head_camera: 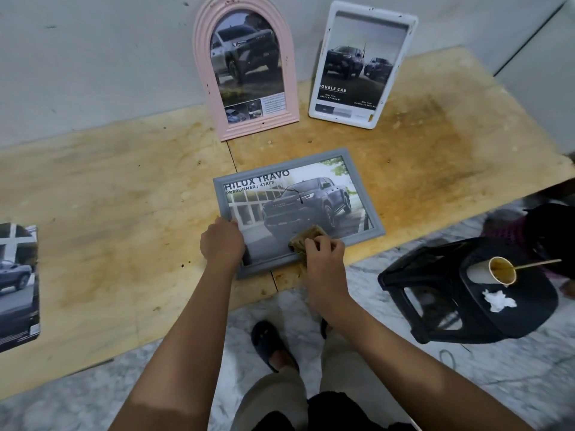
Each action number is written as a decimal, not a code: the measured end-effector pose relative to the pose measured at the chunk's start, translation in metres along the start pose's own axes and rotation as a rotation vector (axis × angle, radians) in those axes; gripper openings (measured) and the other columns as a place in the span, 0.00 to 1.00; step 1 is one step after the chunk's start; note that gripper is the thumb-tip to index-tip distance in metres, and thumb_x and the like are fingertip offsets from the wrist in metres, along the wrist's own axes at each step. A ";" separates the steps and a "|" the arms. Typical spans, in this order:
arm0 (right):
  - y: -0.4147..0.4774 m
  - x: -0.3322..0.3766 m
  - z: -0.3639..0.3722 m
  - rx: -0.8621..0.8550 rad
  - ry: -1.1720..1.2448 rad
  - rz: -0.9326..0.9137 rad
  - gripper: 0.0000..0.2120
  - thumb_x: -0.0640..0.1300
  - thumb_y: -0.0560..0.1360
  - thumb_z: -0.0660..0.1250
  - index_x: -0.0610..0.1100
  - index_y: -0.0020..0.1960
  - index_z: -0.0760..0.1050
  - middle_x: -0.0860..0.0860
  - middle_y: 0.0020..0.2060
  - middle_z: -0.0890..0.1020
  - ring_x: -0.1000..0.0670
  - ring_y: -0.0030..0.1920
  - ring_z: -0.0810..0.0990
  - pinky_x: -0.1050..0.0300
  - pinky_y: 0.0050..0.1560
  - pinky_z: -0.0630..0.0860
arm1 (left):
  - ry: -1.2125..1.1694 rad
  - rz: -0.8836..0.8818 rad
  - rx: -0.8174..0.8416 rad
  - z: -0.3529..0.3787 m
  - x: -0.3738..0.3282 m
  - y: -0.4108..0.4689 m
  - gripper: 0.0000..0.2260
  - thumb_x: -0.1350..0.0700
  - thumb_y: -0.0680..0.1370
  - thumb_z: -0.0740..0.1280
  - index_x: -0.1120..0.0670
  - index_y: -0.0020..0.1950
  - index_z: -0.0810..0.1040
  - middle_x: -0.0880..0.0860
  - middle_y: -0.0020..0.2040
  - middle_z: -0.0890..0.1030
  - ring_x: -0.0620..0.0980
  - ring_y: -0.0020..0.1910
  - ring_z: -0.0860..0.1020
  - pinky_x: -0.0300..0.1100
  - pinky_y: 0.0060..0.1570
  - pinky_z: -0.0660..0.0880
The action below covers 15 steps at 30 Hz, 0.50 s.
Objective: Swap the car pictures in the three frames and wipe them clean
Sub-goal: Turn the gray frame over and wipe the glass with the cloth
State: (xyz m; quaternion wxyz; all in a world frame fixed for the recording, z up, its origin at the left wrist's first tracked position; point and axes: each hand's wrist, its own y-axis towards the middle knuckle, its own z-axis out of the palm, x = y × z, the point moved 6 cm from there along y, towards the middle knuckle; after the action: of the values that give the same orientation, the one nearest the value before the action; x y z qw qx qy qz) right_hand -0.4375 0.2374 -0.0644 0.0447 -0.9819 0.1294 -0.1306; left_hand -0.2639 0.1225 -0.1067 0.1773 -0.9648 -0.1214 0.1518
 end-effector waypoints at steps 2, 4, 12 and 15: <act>-0.004 0.014 -0.004 -0.048 -0.007 -0.036 0.16 0.27 0.57 0.67 0.38 0.43 0.77 0.40 0.40 0.80 0.38 0.41 0.76 0.49 0.38 0.77 | -0.005 -0.003 0.006 -0.001 0.000 0.000 0.18 0.51 0.82 0.50 0.63 0.58 0.72 0.63 0.55 0.77 0.63 0.54 0.75 0.48 0.45 0.67; -0.010 0.033 -0.005 -0.073 -0.038 -0.106 0.13 0.32 0.55 0.65 0.43 0.38 0.77 0.44 0.35 0.79 0.43 0.35 0.76 0.55 0.36 0.77 | 0.012 0.006 0.024 0.000 -0.001 0.001 0.18 0.51 0.82 0.50 0.63 0.57 0.72 0.63 0.55 0.77 0.63 0.54 0.76 0.48 0.44 0.67; -0.013 0.046 -0.006 -0.074 0.064 -0.160 0.18 0.29 0.50 0.74 0.41 0.37 0.77 0.44 0.33 0.79 0.43 0.34 0.76 0.54 0.36 0.77 | 0.004 0.004 0.083 -0.001 0.001 0.006 0.19 0.49 0.82 0.51 0.61 0.55 0.74 0.62 0.50 0.80 0.62 0.48 0.79 0.47 0.43 0.72; -0.018 0.065 -0.002 -0.008 0.143 -0.213 0.14 0.28 0.61 0.67 0.37 0.46 0.77 0.39 0.43 0.80 0.39 0.42 0.75 0.49 0.44 0.74 | 0.030 0.002 0.119 -0.003 0.001 0.006 0.18 0.49 0.81 0.52 0.61 0.54 0.74 0.61 0.48 0.81 0.60 0.45 0.80 0.47 0.42 0.74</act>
State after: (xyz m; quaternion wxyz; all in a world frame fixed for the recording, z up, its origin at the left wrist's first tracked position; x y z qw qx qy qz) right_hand -0.3733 0.2370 -0.0448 0.0174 -0.9784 0.0277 -0.2039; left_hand -0.2614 0.1166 -0.1066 0.2359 -0.9548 -0.1084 0.1444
